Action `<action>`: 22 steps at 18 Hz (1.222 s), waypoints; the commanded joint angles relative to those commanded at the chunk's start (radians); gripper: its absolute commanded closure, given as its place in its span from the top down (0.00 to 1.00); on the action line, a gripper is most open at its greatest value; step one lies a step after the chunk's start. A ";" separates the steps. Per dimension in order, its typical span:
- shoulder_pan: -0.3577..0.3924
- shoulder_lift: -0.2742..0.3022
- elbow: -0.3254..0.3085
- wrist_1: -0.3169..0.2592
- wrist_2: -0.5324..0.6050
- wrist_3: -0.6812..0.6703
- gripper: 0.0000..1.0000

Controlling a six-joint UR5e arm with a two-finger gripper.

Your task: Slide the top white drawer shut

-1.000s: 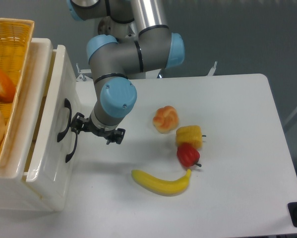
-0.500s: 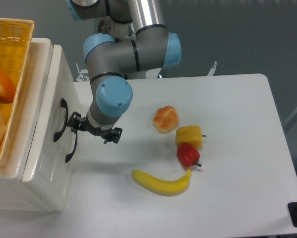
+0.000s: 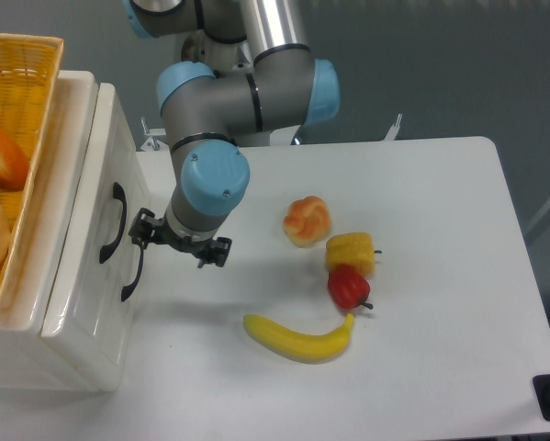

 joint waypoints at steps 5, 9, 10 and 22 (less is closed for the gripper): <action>0.089 0.020 0.060 0.003 0.074 0.014 1.00; 0.155 0.026 0.080 0.006 0.204 0.187 1.00; 0.182 0.037 0.080 0.006 0.204 0.239 1.00; 0.423 0.181 0.034 -0.015 0.203 0.564 1.00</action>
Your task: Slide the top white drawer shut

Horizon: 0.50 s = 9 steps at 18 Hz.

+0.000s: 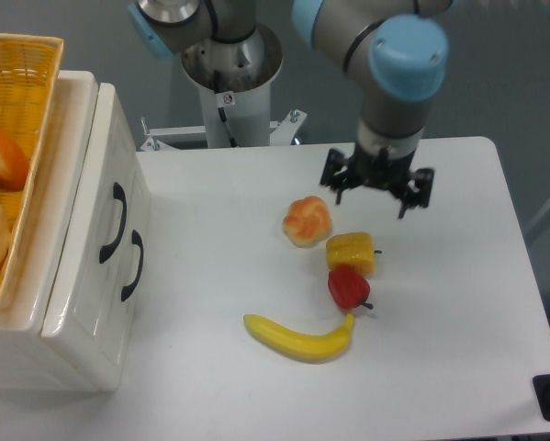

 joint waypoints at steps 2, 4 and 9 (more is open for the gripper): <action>0.028 0.018 -0.003 -0.026 0.002 0.086 1.00; 0.064 0.037 -0.014 -0.037 0.005 0.189 1.00; 0.129 0.068 -0.025 -0.043 0.002 0.324 1.00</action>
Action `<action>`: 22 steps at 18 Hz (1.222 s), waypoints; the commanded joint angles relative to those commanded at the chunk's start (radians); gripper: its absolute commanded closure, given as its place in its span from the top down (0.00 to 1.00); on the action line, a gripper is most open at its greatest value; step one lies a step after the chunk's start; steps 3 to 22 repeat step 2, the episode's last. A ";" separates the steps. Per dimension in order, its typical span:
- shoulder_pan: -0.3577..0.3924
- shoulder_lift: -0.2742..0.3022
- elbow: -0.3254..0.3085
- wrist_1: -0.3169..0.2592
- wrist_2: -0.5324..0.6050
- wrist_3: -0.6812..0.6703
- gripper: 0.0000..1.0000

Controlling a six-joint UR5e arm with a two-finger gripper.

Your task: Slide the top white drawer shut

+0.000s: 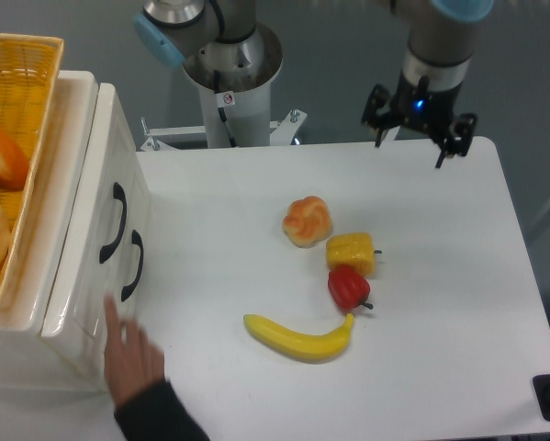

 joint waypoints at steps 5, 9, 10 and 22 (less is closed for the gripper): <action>0.018 0.012 -0.006 -0.012 -0.002 0.029 1.00; 0.018 0.012 -0.006 -0.012 -0.002 0.029 1.00; 0.018 0.012 -0.006 -0.012 -0.002 0.029 1.00; 0.018 0.012 -0.006 -0.012 -0.002 0.029 1.00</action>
